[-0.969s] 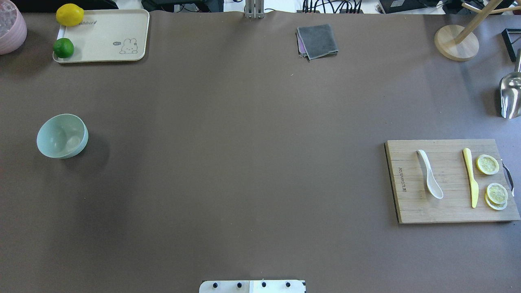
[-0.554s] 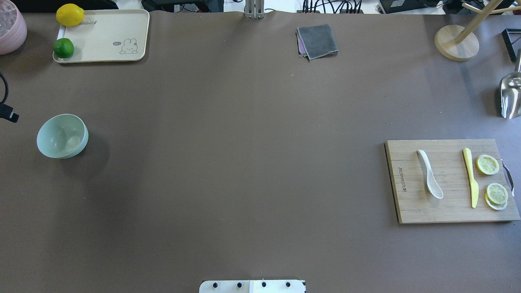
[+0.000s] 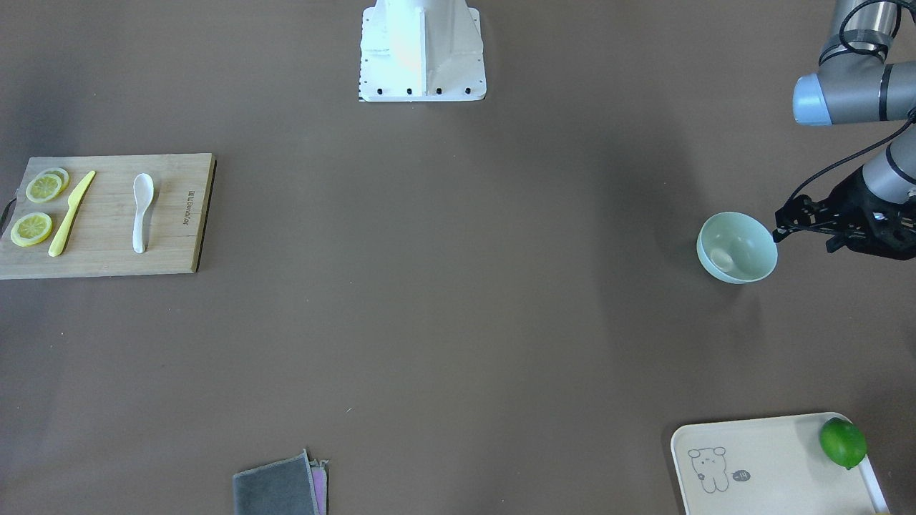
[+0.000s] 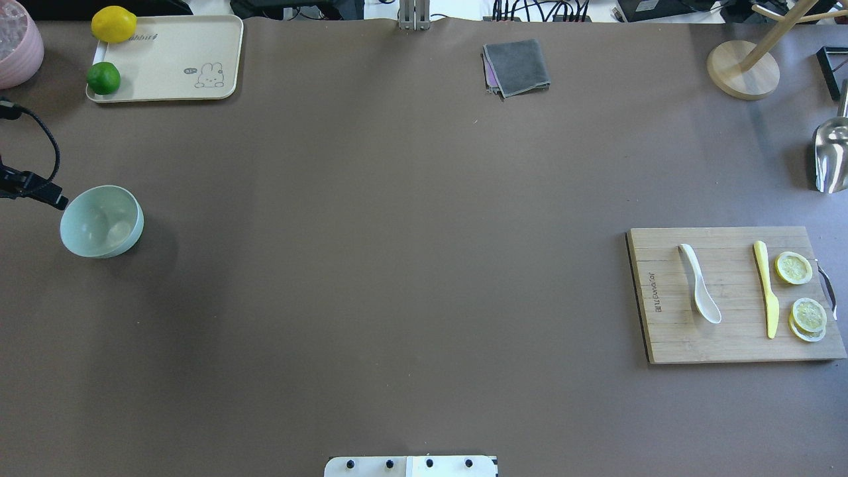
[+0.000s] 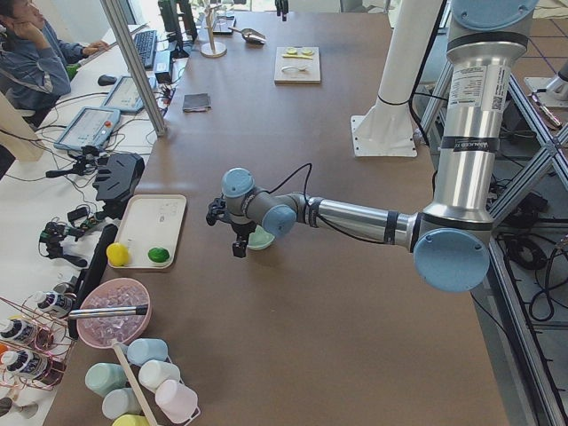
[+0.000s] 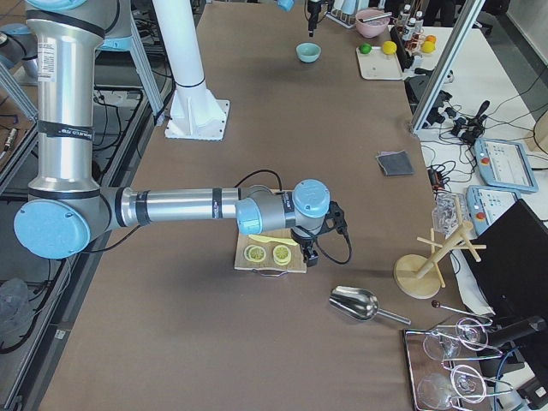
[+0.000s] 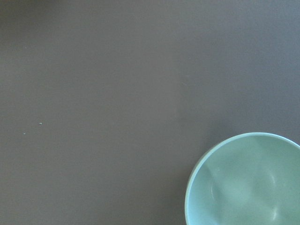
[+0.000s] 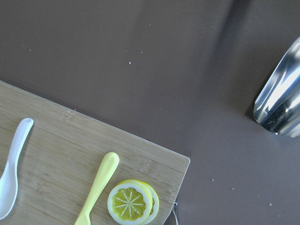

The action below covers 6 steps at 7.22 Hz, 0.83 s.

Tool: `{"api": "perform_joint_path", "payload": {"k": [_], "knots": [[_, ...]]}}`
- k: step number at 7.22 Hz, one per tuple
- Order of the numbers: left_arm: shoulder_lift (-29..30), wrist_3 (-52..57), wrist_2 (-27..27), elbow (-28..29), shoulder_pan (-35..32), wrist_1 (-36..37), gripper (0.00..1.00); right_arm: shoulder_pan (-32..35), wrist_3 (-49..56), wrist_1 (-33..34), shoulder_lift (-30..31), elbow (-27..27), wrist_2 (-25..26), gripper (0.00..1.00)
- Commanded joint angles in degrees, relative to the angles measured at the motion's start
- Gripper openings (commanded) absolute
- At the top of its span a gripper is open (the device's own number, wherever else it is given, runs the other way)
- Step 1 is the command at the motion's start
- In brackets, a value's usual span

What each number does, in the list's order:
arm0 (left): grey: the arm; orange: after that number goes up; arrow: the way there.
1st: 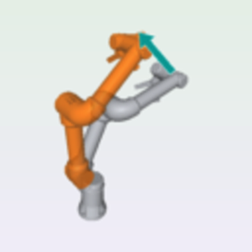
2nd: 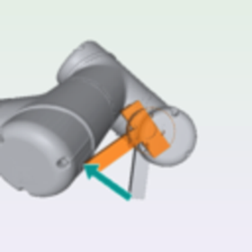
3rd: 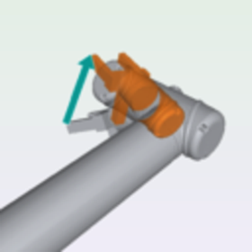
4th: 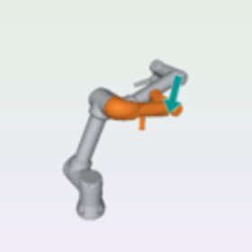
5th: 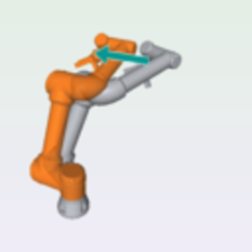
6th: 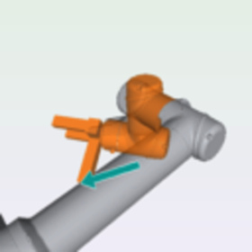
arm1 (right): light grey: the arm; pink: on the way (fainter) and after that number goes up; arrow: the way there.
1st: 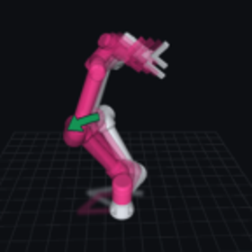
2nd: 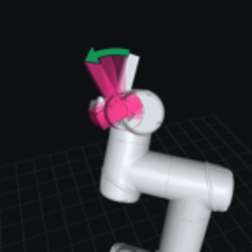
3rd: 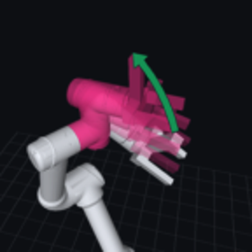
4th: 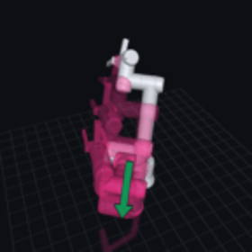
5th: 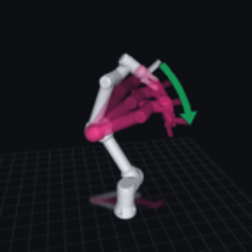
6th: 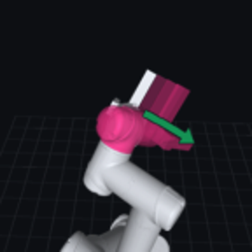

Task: Place spoon in bowl
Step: 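Lower the left gripper to the rim of the pale green bowl and grasp it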

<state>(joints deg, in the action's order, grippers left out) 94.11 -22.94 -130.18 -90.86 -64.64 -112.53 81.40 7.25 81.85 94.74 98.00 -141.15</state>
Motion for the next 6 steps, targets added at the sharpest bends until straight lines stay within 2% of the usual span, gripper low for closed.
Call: {"api": "perform_joint_path", "payload": {"k": [1,2,5,6], "knots": [[0.46,-0.09,0.01,2.70,0.91,-3.03,0.87,-0.19,-0.05,-0.02,0.00,-0.09,0.00,1.00],[0.46,-0.09,0.01,2.88,1.18,-3.04,0.77,-0.19,-0.05,-0.02,0.00,-0.09,0.09,1.00],[0.46,-1.32,0.01,3.06,2.23,-3.39,0.70,-0.27,-0.05,0.06,0.09,-0.27,0.09,1.00],[0.46,-1.41,0.01,3.15,2.58,-3.48,0.63,-0.27,-0.05,0.06,0.18,-0.27,0.00,1.00]]}}
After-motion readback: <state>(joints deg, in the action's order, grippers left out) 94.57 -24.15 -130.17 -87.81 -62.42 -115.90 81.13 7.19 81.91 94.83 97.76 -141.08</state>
